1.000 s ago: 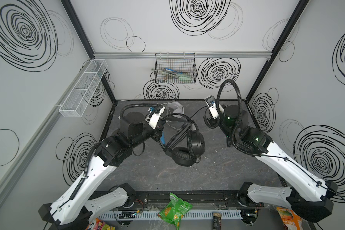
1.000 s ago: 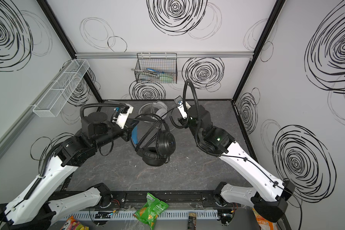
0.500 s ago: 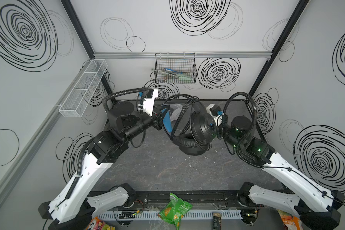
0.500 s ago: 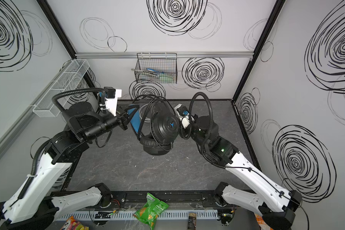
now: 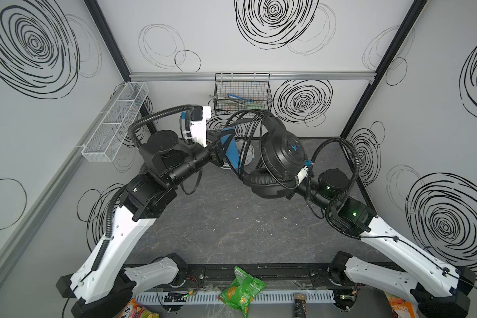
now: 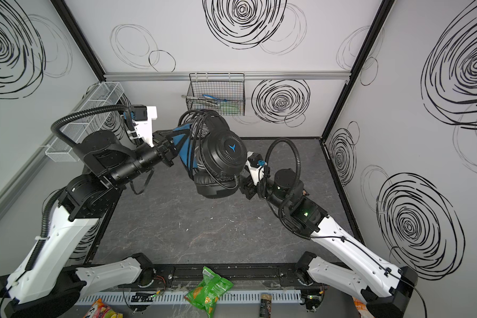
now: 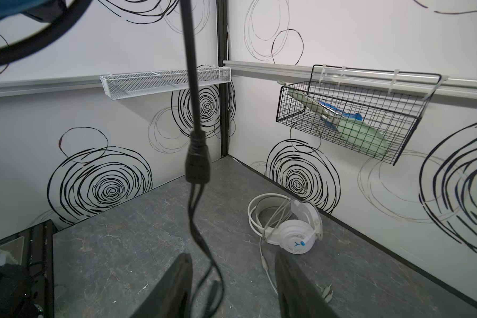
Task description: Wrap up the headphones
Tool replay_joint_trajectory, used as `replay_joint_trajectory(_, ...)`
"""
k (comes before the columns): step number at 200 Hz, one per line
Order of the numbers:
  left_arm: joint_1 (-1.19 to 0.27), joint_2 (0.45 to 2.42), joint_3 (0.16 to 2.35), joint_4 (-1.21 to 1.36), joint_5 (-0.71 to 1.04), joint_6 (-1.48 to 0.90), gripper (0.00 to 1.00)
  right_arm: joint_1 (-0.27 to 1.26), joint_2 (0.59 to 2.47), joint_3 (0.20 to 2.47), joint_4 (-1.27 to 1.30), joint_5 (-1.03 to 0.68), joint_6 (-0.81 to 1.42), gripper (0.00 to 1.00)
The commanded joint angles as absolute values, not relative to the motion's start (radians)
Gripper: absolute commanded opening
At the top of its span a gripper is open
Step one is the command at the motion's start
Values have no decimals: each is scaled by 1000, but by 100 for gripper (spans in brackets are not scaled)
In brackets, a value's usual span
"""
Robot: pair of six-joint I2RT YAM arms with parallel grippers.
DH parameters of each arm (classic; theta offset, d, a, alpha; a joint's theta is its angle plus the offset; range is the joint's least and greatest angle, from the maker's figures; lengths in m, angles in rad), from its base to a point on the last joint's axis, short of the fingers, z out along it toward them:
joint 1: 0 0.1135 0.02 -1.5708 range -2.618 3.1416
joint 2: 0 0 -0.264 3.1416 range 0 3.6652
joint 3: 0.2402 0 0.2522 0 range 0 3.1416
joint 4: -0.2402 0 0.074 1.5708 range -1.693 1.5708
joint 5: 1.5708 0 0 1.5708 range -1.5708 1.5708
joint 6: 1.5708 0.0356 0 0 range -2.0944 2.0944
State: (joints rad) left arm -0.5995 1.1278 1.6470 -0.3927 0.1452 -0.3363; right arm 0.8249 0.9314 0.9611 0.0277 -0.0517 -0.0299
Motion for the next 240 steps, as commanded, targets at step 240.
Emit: replay_joint_trajectory(240,-523,1105,1667,-239,181,-500,0,773,901,871,200,-261,275,81)
